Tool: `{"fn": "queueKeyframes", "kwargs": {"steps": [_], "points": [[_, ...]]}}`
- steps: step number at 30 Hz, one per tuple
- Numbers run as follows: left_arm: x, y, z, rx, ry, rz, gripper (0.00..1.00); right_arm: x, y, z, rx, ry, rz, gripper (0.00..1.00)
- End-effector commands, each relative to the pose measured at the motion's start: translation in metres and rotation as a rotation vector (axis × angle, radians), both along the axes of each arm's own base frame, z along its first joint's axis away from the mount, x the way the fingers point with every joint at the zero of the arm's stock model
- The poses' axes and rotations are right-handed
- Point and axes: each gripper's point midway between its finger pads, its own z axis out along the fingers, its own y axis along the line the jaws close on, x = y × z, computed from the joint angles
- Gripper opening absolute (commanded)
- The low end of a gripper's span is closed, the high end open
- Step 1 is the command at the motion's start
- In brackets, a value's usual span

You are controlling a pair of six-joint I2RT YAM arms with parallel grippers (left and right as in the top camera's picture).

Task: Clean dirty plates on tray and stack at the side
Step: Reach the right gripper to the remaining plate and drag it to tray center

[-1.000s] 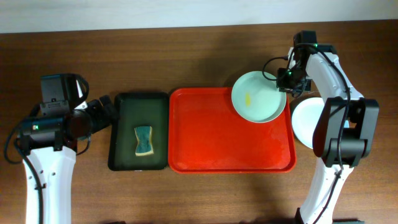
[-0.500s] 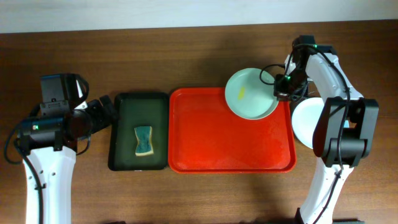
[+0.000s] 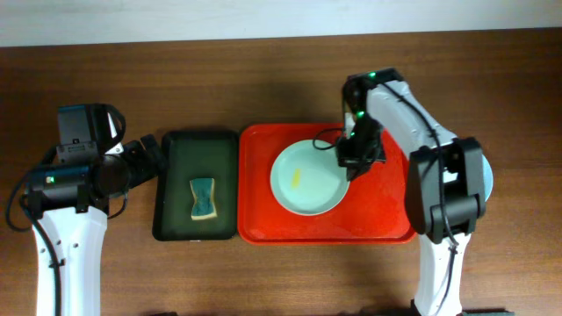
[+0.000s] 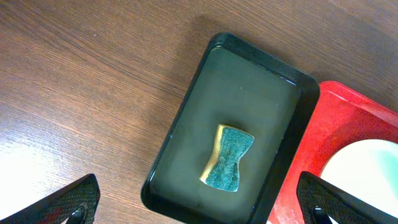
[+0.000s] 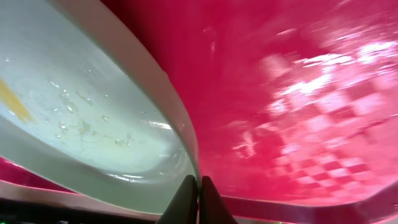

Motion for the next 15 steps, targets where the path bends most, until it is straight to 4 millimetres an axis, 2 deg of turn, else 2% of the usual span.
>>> {"fn": "queueKeyframes", "kwargs": {"steps": [1,5,6,7,9,13,15], "points": [[0.001,0.003,0.005,0.003,-0.013,0.016,0.99,-0.018,0.018,-0.006,-0.023,0.022,0.015,0.04],[0.001,0.003,0.005,0.003,-0.013,0.016,0.99,-0.020,0.024,-0.016,-0.029,0.014,0.005,0.05],[0.001,0.003,0.005,0.003,-0.013,0.016,0.99,-0.019,0.024,-0.017,-0.027,0.009,0.005,0.15],[0.001,0.003,0.005,0.003,-0.013,0.016,0.99,-0.017,0.024,-0.017,-0.025,0.001,0.005,0.20],[0.001,0.003,0.005,0.003,-0.013,0.016,0.99,-0.011,0.026,-0.019,-0.017,-0.024,0.005,0.23],[0.001,0.003,0.005,0.003,-0.013,0.016,0.99,-0.007,0.028,-0.026,-0.010,-0.047,0.005,0.22],[0.001,0.003,0.005,0.003,-0.013,0.016,0.99,-0.006,0.028,-0.028,-0.007,-0.053,0.005,0.12]]}}
